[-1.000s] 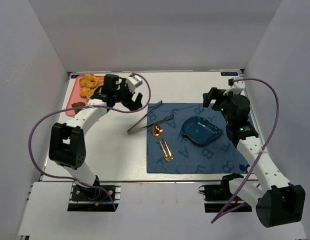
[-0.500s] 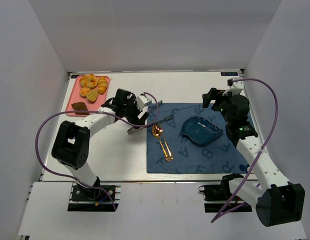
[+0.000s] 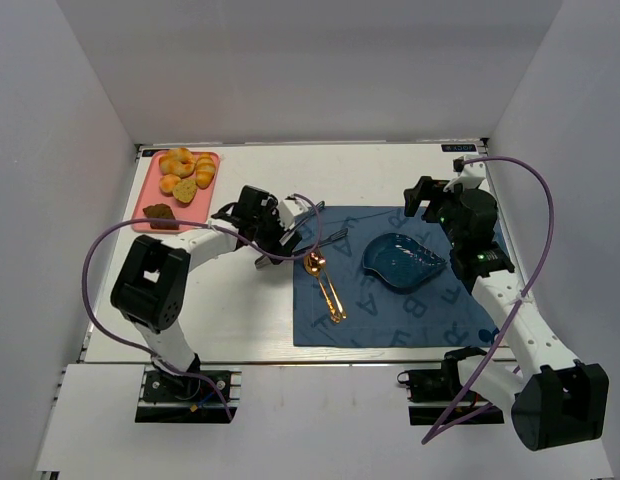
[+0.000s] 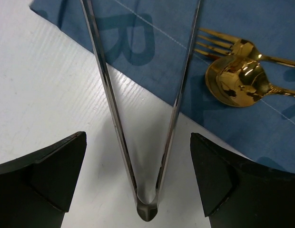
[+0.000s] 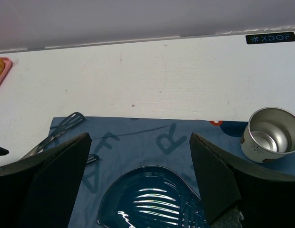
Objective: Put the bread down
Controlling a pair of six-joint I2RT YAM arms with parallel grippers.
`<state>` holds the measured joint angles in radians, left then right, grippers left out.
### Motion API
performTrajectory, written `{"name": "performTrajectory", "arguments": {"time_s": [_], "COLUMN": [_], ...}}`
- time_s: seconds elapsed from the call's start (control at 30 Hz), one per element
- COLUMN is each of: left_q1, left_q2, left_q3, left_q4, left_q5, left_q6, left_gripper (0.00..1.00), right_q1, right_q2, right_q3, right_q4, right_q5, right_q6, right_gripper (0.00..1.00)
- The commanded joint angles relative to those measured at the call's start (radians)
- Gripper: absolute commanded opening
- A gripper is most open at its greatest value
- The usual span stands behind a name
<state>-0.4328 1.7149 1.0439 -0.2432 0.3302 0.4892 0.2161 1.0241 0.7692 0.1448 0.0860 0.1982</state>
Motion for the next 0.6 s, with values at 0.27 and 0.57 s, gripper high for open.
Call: {"name": "performTrajectory", "arguments": {"time_s": [0.27,0.57], "left_q1": [-0.011,-0.029], "left_q2": [0.066,0.104], "left_q3": [-0.010,-0.010], "left_q4": [0.048,0.091], "left_q5": [-0.036,-0.046], "left_q6": [-0.009,-0.029], "left_gripper": [0.99,0.96], "right_q1": [0.000,0.000], "right_q2": [0.008,0.019], "right_q3": [-0.007,-0.005], "right_q4": [0.024,0.021], "right_q5": [0.017,0.020], "right_q6": [-0.017,-0.023], "right_gripper": [0.90,0.90]}}
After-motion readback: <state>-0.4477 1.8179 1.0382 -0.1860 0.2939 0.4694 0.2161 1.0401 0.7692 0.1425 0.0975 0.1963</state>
